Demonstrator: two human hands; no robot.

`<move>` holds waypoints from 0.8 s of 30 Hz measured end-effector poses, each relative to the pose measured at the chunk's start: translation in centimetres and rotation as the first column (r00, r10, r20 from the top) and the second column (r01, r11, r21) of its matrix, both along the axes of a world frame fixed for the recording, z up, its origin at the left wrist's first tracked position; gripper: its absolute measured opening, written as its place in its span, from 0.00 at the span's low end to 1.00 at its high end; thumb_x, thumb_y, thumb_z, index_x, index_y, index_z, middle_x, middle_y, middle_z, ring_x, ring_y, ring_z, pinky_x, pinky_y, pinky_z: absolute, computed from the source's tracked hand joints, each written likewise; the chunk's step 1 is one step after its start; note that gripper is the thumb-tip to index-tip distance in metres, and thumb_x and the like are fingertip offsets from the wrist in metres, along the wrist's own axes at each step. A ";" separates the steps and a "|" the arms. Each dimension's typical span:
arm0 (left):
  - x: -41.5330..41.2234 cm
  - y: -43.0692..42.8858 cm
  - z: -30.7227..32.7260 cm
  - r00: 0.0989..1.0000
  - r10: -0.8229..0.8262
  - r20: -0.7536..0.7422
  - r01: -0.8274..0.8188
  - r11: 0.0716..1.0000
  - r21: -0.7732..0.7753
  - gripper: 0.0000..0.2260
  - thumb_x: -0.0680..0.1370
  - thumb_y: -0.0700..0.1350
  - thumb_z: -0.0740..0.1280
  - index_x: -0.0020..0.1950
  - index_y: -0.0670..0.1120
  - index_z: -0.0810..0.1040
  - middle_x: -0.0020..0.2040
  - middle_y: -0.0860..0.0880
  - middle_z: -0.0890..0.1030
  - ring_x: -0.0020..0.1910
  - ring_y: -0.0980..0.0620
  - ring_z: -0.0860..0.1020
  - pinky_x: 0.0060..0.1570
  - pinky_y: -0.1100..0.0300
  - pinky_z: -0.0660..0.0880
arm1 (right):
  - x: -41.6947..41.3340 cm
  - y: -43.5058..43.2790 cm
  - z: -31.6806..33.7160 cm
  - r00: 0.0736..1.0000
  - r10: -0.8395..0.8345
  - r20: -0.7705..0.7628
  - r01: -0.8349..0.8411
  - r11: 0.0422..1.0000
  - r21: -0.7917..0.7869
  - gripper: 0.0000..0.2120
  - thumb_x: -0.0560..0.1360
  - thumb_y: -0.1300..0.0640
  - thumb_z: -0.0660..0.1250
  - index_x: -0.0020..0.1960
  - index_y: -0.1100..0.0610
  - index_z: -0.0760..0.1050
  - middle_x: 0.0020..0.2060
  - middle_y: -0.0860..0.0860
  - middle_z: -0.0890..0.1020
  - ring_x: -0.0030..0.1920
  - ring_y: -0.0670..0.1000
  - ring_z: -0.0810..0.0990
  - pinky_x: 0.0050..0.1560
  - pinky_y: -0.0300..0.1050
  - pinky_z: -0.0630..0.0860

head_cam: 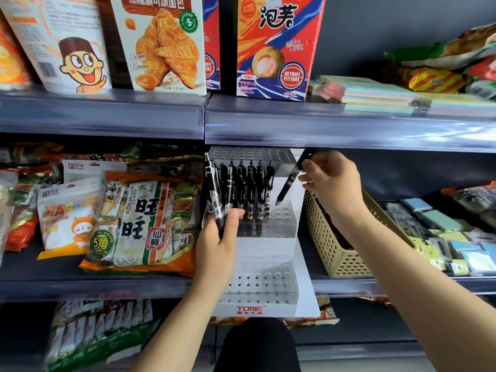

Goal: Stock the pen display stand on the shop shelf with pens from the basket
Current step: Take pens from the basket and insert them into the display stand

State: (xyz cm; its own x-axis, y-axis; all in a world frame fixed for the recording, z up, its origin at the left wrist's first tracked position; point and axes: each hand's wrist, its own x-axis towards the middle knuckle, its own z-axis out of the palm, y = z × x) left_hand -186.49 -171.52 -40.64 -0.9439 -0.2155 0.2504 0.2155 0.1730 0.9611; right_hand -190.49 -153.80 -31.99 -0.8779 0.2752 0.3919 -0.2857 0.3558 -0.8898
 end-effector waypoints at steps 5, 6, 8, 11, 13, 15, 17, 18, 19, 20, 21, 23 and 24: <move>-0.2 -0.6 -0.1 0.999 0.004 -0.042 -0.006 0.999 -0.050 0.18 0.76 0.59 0.54 0.54 0.55 0.80 0.52 0.52 0.76 0.48 0.66 0.73 0.47 0.75 0.66 | -1.9 -0.9 -0.1 0.999 -0.039 -0.036 0.045 0.985 0.168 0.03 0.75 0.57 0.67 0.46 0.57 0.76 0.39 0.52 0.82 0.38 0.55 0.83 0.45 0.56 0.80; -0.2 -0.7 -0.1 0.999 0.016 -0.047 -0.019 0.998 -0.065 0.19 0.76 0.59 0.54 0.54 0.53 0.80 0.51 0.50 0.75 0.45 0.64 0.73 0.44 0.75 0.66 | -2.1 -1.1 -0.2 0.999 -0.039 -0.028 0.044 0.983 0.180 0.03 0.75 0.57 0.67 0.46 0.57 0.76 0.38 0.51 0.82 0.38 0.54 0.83 0.45 0.56 0.80; -0.3 -0.9 -0.2 0.998 0.028 -0.057 -0.033 0.996 -0.084 0.19 0.77 0.57 0.55 0.56 0.51 0.81 0.49 0.46 0.74 0.40 0.61 0.72 0.41 0.74 0.66 | -2.4 -1.4 -0.5 0.999 -0.036 -0.016 0.038 0.980 0.196 0.02 0.75 0.58 0.66 0.46 0.57 0.75 0.37 0.50 0.81 0.38 0.54 0.83 0.46 0.56 0.80; -0.4 -1.3 -0.2 0.997 0.001 -0.072 -0.008 0.996 -0.088 0.16 0.80 0.53 0.56 0.58 0.51 0.80 0.52 0.46 0.75 0.42 0.66 0.72 0.43 0.78 0.65 | -2.8 -1.7 -0.9 1.000 -0.027 -0.012 0.029 0.974 0.225 0.02 0.75 0.58 0.66 0.45 0.56 0.75 0.37 0.52 0.81 0.39 0.55 0.82 0.46 0.57 0.80; -0.5 -1.4 -0.4 0.996 -0.024 -0.088 0.016 0.996 -0.093 0.15 0.80 0.52 0.57 0.58 0.51 0.80 0.54 0.48 0.76 0.46 0.71 0.72 0.45 0.81 0.63 | -3.1 -1.8 -1.5 1.000 -0.023 -0.009 0.025 0.969 0.246 0.02 0.75 0.58 0.66 0.44 0.56 0.76 0.37 0.53 0.82 0.39 0.55 0.82 0.46 0.57 0.79; -0.5 -1.4 -0.3 0.993 -0.036 -0.110 0.025 0.995 -0.100 0.17 0.77 0.54 0.57 0.58 0.49 0.80 0.54 0.50 0.77 0.48 0.73 0.72 0.46 0.81 0.63 | -3.3 -1.9 -2.0 1.000 -0.026 -0.001 0.026 0.963 0.268 0.01 0.74 0.58 0.67 0.44 0.55 0.76 0.37 0.52 0.82 0.41 0.55 0.82 0.47 0.57 0.79; -0.4 -1.5 -0.4 0.991 -0.046 -0.129 0.032 0.994 -0.108 0.22 0.74 0.57 0.57 0.56 0.46 0.80 0.53 0.49 0.78 0.48 0.74 0.72 0.46 0.81 0.63 | -3.4 -2.0 -2.4 0.999 -0.021 0.028 0.012 0.956 0.294 0.02 0.74 0.58 0.67 0.43 0.55 0.76 0.36 0.51 0.81 0.41 0.55 0.81 0.48 0.55 0.79; -0.5 -1.5 -0.4 0.989 -0.055 -0.135 0.040 0.993 -0.107 0.22 0.74 0.58 0.57 0.56 0.45 0.80 0.53 0.49 0.78 0.47 0.74 0.72 0.45 0.81 0.63 | -3.5 -2.0 -2.6 0.999 -0.016 0.048 0.000 0.949 0.314 0.02 0.74 0.58 0.67 0.42 0.55 0.76 0.37 0.51 0.81 0.41 0.54 0.81 0.48 0.54 0.79; -0.5 -1.6 -0.4 0.989 -0.061 -0.138 0.047 0.994 -0.102 0.22 0.74 0.57 0.57 0.56 0.44 0.80 0.53 0.49 0.78 0.47 0.74 0.72 0.45 0.81 0.63 | -3.6 -2.0 -2.8 0.997 -0.012 0.076 -0.015 0.939 0.342 0.02 0.74 0.57 0.68 0.42 0.55 0.77 0.37 0.50 0.81 0.40 0.53 0.80 0.47 0.51 0.79; -0.5 -1.6 -0.5 0.989 -0.066 -0.136 0.053 0.994 -0.096 0.21 0.74 0.56 0.58 0.56 0.45 0.80 0.53 0.49 0.78 0.48 0.74 0.72 0.45 0.81 0.63 | -3.6 -2.0 -3.2 0.995 -0.010 0.104 -0.029 0.929 0.370 0.02 0.74 0.58 0.68 0.43 0.56 0.78 0.37 0.50 0.81 0.39 0.52 0.80 0.46 0.48 0.79; -0.5 -1.7 -0.5 0.989 -0.070 -0.129 0.059 0.994 -0.092 0.20 0.74 0.56 0.58 0.57 0.46 0.80 0.54 0.49 0.78 0.48 0.74 0.72 0.45 0.81 0.63 | -3.6 -2.0 -3.6 0.992 -0.011 0.125 -0.039 0.920 0.391 0.03 0.74 0.58 0.67 0.43 0.57 0.79 0.37 0.49 0.80 0.37 0.51 0.79 0.44 0.45 0.78; -0.5 -1.8 -0.5 0.992 -0.080 -0.102 0.072 0.994 -0.082 0.19 0.74 0.58 0.58 0.57 0.50 0.79 0.55 0.51 0.78 0.48 0.75 0.72 0.45 0.81 0.63 | -3.5 -2.1 -4.1 0.990 -0.018 0.141 -0.039 0.918 0.394 0.04 0.74 0.58 0.67 0.44 0.58 0.79 0.36 0.50 0.80 0.35 0.50 0.77 0.43 0.42 0.76; -0.5 -1.8 -0.5 0.992 -0.086 -0.091 0.079 0.994 -0.080 0.18 0.74 0.58 0.58 0.57 0.52 0.78 0.55 0.51 0.78 0.48 0.74 0.72 0.45 0.81 0.64 | -3.6 -2.1 -4.3 0.990 -0.023 0.139 -0.032 0.922 0.387 0.04 0.74 0.57 0.67 0.45 0.57 0.79 0.36 0.50 0.81 0.35 0.50 0.77 0.43 0.42 0.76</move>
